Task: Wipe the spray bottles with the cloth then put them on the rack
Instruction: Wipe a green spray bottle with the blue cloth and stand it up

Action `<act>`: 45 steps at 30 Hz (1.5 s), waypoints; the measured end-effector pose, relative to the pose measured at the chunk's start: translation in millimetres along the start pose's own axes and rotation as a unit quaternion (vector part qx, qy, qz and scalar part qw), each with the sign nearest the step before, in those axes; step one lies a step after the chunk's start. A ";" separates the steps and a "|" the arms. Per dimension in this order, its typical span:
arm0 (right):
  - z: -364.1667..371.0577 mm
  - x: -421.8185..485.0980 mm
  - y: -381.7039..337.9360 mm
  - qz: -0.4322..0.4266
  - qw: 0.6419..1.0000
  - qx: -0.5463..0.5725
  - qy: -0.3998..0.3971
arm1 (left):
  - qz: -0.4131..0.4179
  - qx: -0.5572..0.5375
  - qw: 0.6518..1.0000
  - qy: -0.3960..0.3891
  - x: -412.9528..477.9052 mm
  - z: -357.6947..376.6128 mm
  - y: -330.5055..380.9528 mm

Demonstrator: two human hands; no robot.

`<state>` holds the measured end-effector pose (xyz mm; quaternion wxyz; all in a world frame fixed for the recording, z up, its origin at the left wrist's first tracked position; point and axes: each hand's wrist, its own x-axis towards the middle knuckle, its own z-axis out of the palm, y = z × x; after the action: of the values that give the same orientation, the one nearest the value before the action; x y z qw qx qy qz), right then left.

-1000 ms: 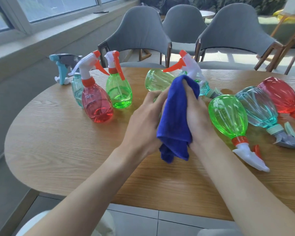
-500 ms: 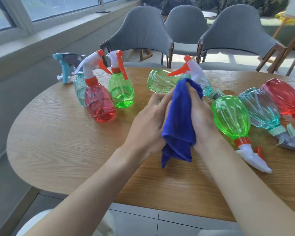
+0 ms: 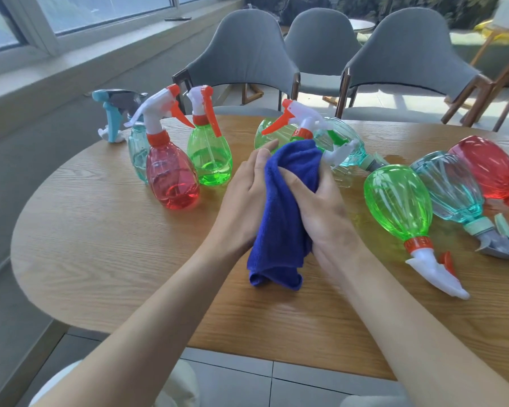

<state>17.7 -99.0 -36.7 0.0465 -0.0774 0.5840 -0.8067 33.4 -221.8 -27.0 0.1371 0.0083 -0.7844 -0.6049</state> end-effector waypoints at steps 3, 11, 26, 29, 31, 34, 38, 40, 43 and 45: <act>-1.8 1.4 -0.6 -0.016 0.999 -0.040 -0.017 | -0.027 -0.055 0.998 -0.019 2.8 -2.3 0.4; -7.6 6.7 -1.4 -0.013 0.999 0.002 0.031 | 0.002 -0.028 0.997 -0.070 -12.5 6.5 2.4; -8.1 4.5 5.4 -0.004 1.000 -0.002 0.000 | -0.143 -0.183 0.972 0.034 -5.5 12.5 18.1; -6.2 4.7 5.7 0.001 1.000 -0.007 0.013 | -0.137 -0.150 0.978 0.038 -4.4 10.7 15.3; -6.6 6.3 4.1 0.013 0.999 -0.002 0.041 | -0.089 -0.089 0.992 0.020 -4.6 10.2 9.3; -11.3 9.0 -1.7 0.029 0.998 0.020 0.059 | -0.024 -0.011 0.999 -0.031 -8.2 9.3 5.9; -14.7 10.9 -5.2 0.029 0.996 0.057 0.068 | 0.033 0.045 0.996 -0.076 -12.2 8.6 2.7; -13.8 10.8 -5.3 0.028 0.995 0.077 0.060 | 0.036 0.036 0.996 -0.079 -12.0 7.4 2.0; -11.2 9.1 -6.9 0.012 0.997 0.074 0.028 | 0.008 -0.018 0.998 -0.055 -7.6 2.7 8.2; -7.1 5.8 -6.3 -0.001 0.999 0.048 0.009 | -0.035 -0.050 0.998 -0.031 -2.4 -1.3 11.6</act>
<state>10.8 -91.3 -32.5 0.0441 -0.0681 0.5448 -0.8347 37.8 -219.5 -16.2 0.0913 0.0103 -0.7560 -0.6481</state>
